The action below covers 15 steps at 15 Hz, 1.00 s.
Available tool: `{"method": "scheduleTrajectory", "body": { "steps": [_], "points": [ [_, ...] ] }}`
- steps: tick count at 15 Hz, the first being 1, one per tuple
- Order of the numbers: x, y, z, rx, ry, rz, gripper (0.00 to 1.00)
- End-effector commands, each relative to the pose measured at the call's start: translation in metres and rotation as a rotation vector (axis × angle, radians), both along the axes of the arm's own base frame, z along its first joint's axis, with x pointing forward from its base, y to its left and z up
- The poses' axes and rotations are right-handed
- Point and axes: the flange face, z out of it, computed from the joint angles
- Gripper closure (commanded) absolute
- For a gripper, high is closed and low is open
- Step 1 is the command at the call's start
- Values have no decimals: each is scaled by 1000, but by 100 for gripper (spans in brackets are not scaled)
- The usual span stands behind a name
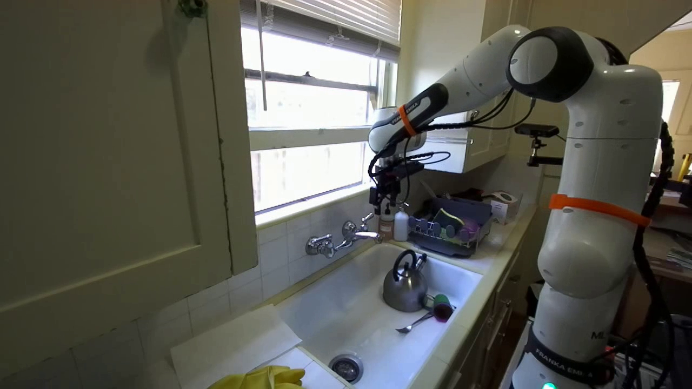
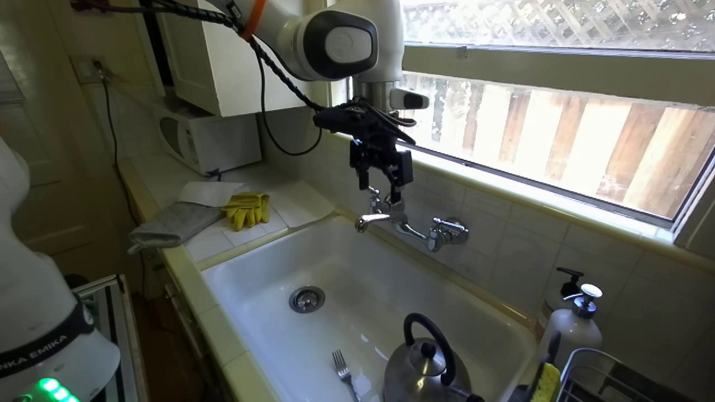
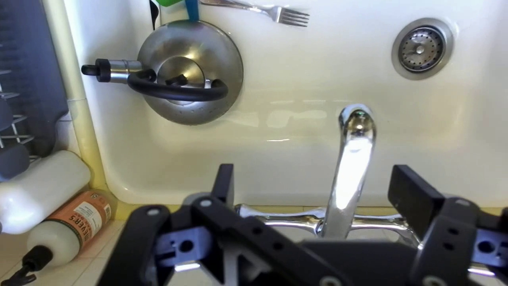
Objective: Close the tap
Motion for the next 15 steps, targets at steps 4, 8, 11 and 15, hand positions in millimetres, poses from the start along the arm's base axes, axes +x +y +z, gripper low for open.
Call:
{"method": "scheduleTrajectory", "body": {
  "steps": [4, 8, 11, 15],
  "points": [
    [-18, 29, 16, 11, 18, 6, 0],
    [-20, 37, 19, 10, 10, 21, 0],
    [-10, 33, 19, 6, -4, 32, 0],
    [-10, 33, 19, 7, -3, 33, 0]
  ]
}}
